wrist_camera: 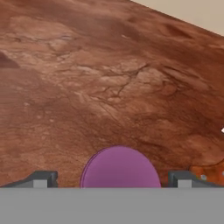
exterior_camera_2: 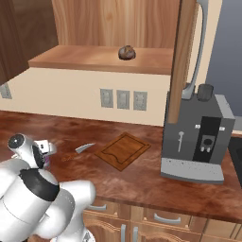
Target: Pick the bread, place it on the cutting board, pick the jam, place it on the counter, and close the cabinet.
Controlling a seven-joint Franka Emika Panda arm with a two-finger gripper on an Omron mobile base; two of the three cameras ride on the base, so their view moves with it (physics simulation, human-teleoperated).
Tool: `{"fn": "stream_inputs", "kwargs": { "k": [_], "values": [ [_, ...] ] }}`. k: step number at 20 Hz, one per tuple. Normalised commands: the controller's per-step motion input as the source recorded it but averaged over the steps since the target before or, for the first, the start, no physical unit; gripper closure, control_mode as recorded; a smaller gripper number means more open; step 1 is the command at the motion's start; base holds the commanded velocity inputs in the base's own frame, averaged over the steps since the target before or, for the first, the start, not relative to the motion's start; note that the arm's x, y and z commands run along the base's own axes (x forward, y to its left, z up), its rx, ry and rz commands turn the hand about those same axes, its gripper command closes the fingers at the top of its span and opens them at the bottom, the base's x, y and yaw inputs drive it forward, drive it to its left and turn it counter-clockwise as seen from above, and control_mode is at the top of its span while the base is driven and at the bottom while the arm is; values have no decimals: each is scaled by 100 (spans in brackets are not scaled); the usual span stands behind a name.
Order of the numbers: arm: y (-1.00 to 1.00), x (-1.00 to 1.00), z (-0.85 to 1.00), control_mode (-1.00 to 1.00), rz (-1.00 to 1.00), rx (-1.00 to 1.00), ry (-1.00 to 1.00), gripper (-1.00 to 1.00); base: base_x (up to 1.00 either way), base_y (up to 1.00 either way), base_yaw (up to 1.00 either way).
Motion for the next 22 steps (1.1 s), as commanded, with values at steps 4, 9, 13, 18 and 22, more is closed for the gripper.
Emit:
{"fn": "stream_inputs", "kwargs": {
  "k": [4, 9, 13, 18, 22],
  "values": [
    [-9, 0, 34, -100, 0, 1, -8, -100, 0, 0, 0],
    [-11, 0, 36, -100, 0, 3, -4, -100, 0, 0, 0],
    [-19, 0, 34, -100, 0, 5, 0, -100, 0, 0, 0],
    [-21, 0, 31, -100, 0, 5, -1, -100, 0, 0, 0],
    [-22, 0, 28, -100, 0, 4, -1, -100, 0, 0, 0]
  ]
}}
